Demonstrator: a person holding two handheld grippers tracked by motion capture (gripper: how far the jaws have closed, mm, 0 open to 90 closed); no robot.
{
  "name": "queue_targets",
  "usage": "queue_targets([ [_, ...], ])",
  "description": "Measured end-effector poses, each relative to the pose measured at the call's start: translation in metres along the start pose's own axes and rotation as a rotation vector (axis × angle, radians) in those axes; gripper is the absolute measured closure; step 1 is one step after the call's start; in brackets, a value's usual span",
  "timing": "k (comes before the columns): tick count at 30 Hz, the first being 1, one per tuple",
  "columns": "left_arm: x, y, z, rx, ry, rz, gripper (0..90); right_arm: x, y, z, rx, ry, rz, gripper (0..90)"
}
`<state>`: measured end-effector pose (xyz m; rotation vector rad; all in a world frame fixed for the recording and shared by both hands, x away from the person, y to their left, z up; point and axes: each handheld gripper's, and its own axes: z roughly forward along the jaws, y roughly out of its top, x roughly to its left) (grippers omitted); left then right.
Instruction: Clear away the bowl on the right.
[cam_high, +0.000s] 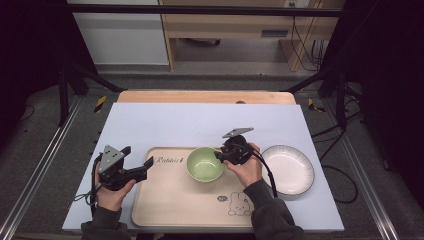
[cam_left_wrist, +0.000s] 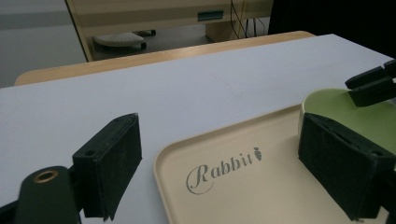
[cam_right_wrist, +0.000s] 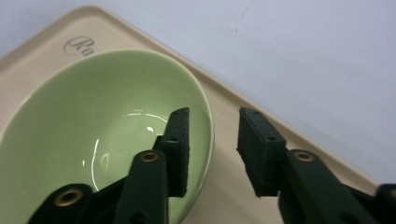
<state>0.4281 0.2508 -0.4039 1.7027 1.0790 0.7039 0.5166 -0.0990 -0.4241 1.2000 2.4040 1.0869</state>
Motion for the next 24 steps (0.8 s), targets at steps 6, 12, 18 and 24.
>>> queue_targets([
  [6,-0.001,0.0,0.001,0.007,-0.003,0.003,12.9,0.001,0.0,-0.021,-0.109,-0.004,-0.008,43.2],
  [12,-0.001,0.0,0.001,0.007,-0.004,0.002,12.7,0.003,-0.005,-0.041,-0.24,-0.022,-0.004,30.6],
  [18,0.0,-0.001,0.002,0.013,-0.005,0.002,12.3,-0.002,-0.016,-0.058,-0.317,-0.051,0.012,23.2],
  [24,0.002,-0.003,0.004,0.025,-0.004,-0.004,12.1,-0.01,-0.027,-0.071,-0.365,-0.085,-0.004,18.1],
])
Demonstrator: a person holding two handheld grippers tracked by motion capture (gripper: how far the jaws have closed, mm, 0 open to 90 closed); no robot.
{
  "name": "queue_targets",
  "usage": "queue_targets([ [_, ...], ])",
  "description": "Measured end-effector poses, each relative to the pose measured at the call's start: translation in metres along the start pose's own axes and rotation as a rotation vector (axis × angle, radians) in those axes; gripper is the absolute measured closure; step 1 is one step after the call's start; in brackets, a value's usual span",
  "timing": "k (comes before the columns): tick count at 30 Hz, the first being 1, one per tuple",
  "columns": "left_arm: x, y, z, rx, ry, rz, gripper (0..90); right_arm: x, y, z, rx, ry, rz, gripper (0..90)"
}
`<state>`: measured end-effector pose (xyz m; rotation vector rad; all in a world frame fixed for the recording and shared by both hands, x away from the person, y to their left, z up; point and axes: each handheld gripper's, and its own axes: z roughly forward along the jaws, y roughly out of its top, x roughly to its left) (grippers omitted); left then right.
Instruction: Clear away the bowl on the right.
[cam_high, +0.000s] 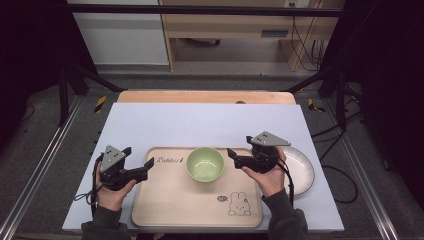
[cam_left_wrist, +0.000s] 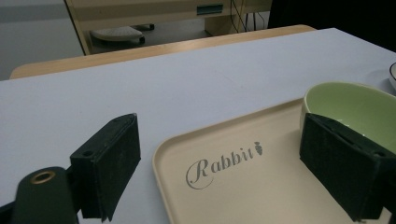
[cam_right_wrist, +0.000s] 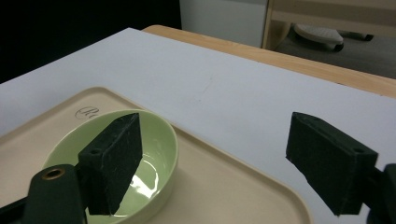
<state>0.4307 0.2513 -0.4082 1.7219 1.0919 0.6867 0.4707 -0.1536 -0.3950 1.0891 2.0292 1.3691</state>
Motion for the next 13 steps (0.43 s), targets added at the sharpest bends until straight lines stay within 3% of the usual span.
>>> queue_targets([
  [13,0.002,-0.006,0.004,0.02,0.005,0.0,12.1,-0.014,-0.02,-0.028,0.008,-0.061,0.028,14.9],
])
